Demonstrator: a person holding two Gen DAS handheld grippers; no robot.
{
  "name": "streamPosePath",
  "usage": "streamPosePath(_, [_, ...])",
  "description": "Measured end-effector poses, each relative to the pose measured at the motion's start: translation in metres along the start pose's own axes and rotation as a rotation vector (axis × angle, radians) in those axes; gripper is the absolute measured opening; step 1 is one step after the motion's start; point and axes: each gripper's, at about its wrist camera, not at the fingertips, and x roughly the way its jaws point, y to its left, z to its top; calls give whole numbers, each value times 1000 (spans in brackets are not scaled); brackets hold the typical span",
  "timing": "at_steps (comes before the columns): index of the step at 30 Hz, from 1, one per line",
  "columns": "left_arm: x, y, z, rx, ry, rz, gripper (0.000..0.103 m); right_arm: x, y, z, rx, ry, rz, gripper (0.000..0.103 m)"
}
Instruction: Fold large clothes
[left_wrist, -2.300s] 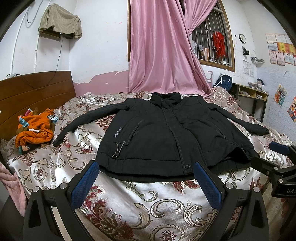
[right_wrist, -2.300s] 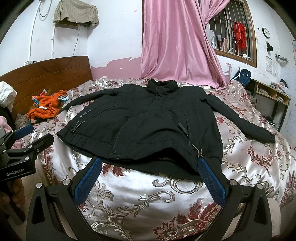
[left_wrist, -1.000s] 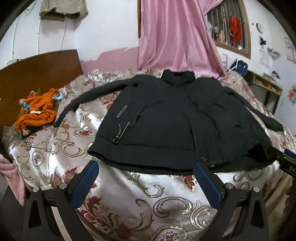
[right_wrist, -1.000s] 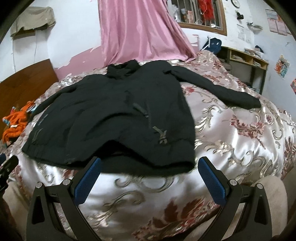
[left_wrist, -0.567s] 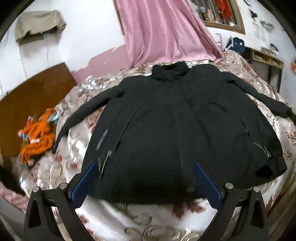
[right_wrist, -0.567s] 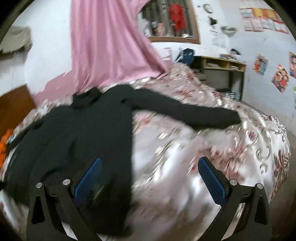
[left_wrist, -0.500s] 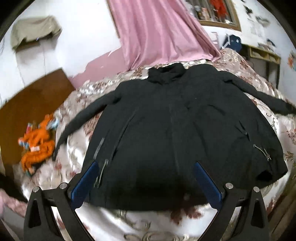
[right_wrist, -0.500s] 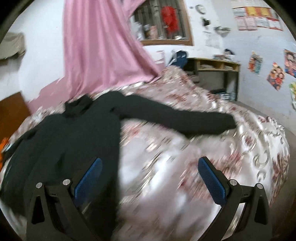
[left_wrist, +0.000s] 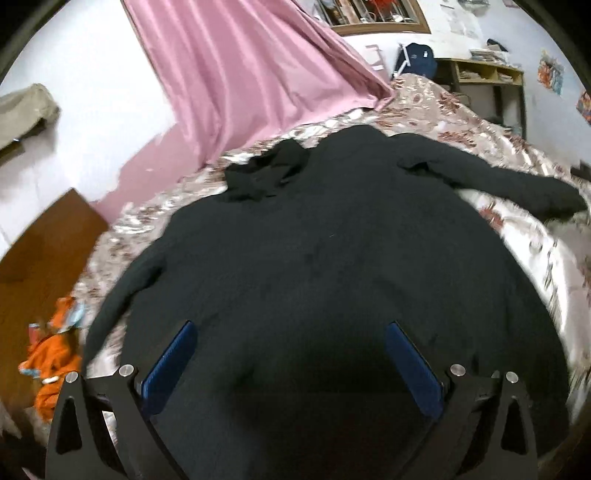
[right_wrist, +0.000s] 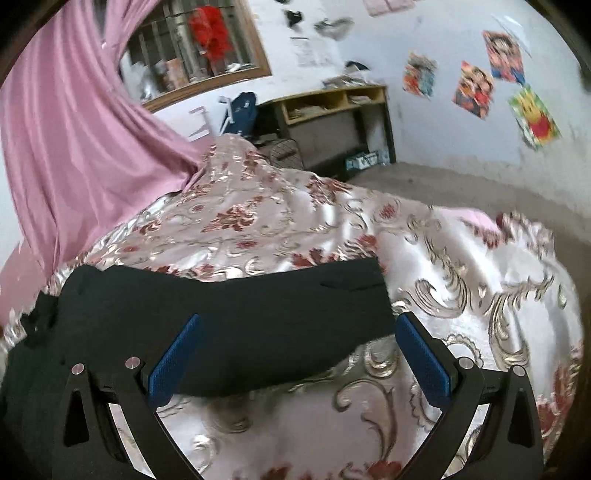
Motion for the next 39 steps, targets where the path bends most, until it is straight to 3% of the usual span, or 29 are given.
streamPosePath(1, [7, -4, 8, -22, 7, -35, 103, 4, -6, -1, 18, 13, 34, 102])
streamPosePath(4, [29, -15, 34, -124, 36, -237, 103, 13, -24, -1, 89, 41, 111, 102])
streamPosePath(8, [56, -38, 67, -163, 58, -345, 103, 21, -35, -5, 170, 76, 202, 102])
streamPosePath(12, [78, -66, 97, -147, 30, -338, 103, 40, -40, -15, 193, 98, 235, 102])
streamPosePath(17, [117, -86, 131, -177, 60, -294, 103, 74, -45, -23, 192, 105, 121, 102])
streamPosePath(20, [140, -94, 143, -188, 74, -206, 103, 86, -43, -20, 206, 82, 102, 100])
streamPosePath(21, [145, -95, 146, -184, 75, -196, 103, 91, -40, -18, 203, 85, 94, 96])
streamPosePath(23, [155, -100, 149, -175, 82, -199, 103, 98, -32, -17, 200, 88, 77, 71])
streamPosePath(24, [160, -104, 152, -168, 87, -197, 103, 98, -32, -18, 203, 84, 68, 68])
streamPosePath(27, [176, -110, 155, -160, 104, -217, 103, 100, -38, -19, 260, 91, 65, 45])
streamPosePath(33, [211, -114, 148, -198, 195, -295, 103, 112, -59, -26, 419, 126, 159, 35])
streamPosePath(35, [212, -112, 144, -212, 181, -309, 103, 115, -66, -29, 462, 131, 178, 18])
streamPosePath(39, [213, -112, 139, -226, 154, -320, 103, 121, -71, -39, 560, 140, 245, 20])
